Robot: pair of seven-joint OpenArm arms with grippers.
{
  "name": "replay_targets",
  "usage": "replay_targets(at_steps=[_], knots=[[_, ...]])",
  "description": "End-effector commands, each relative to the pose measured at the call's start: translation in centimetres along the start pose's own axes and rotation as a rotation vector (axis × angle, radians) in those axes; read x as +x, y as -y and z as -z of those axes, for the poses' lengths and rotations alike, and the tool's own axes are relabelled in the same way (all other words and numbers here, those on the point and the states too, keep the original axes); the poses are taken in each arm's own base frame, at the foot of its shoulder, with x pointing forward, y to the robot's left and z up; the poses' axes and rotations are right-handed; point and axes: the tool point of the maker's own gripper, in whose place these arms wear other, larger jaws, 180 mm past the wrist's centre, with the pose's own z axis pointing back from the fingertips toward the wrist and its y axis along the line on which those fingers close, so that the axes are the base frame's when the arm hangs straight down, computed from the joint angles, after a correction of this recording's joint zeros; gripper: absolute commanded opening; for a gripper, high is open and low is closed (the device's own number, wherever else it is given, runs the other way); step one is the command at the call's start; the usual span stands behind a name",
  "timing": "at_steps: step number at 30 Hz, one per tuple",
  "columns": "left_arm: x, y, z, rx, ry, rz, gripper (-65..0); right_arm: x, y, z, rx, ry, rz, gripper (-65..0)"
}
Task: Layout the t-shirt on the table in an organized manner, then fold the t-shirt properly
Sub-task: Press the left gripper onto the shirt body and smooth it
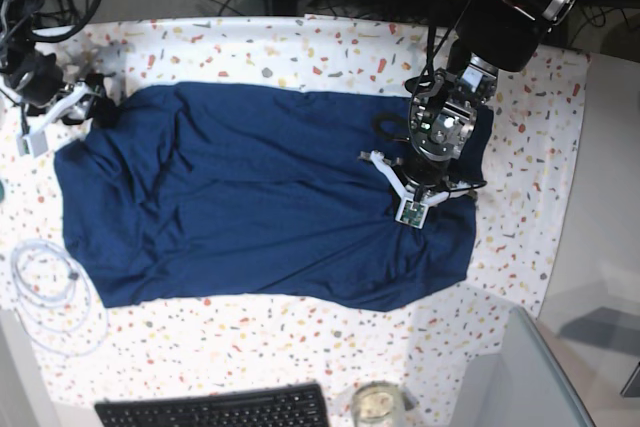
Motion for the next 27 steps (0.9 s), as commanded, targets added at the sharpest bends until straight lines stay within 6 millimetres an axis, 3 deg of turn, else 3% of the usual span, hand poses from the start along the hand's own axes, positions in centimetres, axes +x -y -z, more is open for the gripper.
replay_targets(at_steps=[1, 6, 11, 19, 23, 27], knots=[[-6.5, -0.6, -1.6, 0.005, -0.253, 0.007, -65.0, 1.8, 0.3, -0.3, 0.006, 0.051, -0.007, -27.3], [-6.5, -0.7, -1.6, 0.006, -0.253, 0.008, -65.0, 2.0, 0.7, -0.1, 0.003, 0.048, -0.001, -40.7], [-6.2, -0.7, -1.4, 0.007, -0.248, 0.007, -65.0, 2.1, 0.9, -0.4, -0.003, 0.054, -0.002, -65.0], [-5.9, -0.8, -1.3, 0.009, -0.241, 0.005, -65.0, 0.9, 0.9, -2.0, -0.020, 0.042, -0.038, -64.8], [-5.8, -0.6, -1.2, 0.006, -0.240, 0.002, -65.0, 0.9, 0.5, -4.1, -0.044, 0.059, -0.099, -64.8], [-5.7, -0.6, -1.2, 0.007, -0.238, 0.000, -65.0, 1.0, 2.5, -7.1, -0.130, 0.080, -0.094, -64.8]])
